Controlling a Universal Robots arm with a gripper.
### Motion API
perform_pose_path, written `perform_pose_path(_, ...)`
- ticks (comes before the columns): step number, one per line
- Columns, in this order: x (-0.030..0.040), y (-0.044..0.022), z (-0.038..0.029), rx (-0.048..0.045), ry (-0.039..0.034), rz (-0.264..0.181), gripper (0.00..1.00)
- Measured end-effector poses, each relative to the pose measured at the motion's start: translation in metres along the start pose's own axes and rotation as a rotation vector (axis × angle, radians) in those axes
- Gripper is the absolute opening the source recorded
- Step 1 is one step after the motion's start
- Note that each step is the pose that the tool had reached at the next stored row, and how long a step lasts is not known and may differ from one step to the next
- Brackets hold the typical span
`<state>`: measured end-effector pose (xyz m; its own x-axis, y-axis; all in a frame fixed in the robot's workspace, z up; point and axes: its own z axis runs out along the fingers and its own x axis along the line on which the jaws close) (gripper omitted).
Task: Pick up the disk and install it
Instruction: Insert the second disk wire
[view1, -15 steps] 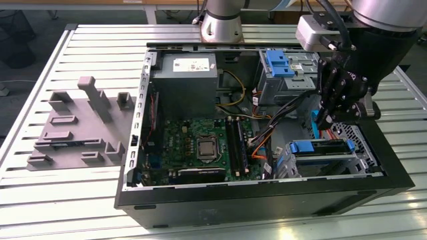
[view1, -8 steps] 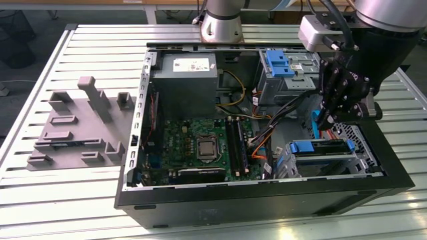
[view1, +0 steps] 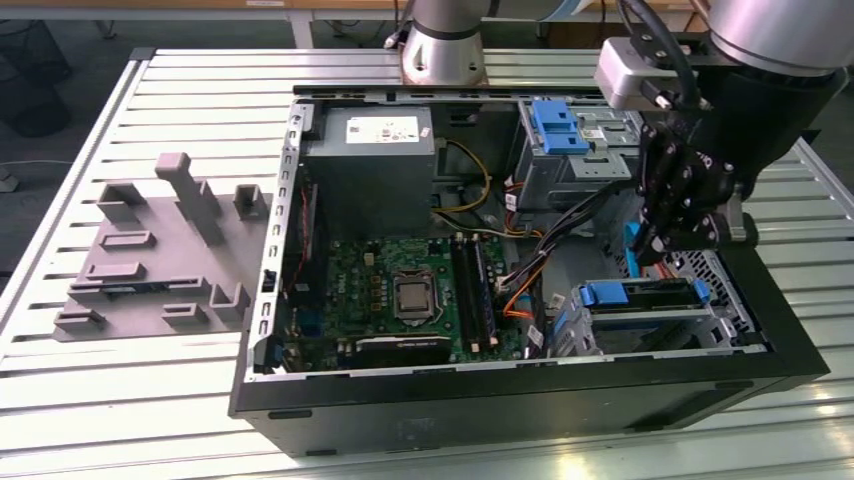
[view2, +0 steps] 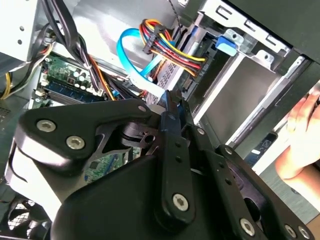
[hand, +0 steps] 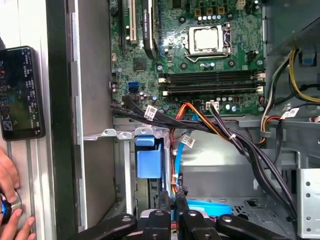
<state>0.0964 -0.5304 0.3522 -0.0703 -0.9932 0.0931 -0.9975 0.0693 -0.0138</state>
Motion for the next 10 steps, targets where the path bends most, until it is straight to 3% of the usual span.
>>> perform_pose_path(3,0.0044,-0.0004,0.0023,-0.0003,-0.0041,0.000,0.16)
perform_pose_path(4,0.0049,-0.0008,0.0031,-0.0008,-0.0093,0.000,0.16)
perform_pose_path(7,0.0057,-0.0010,0.0049,-0.0027,-0.0357,0.002,0.16)
perform_pose_path(10,0.0060,-0.0011,0.0057,-0.0030,-0.0366,0.003,0.16)
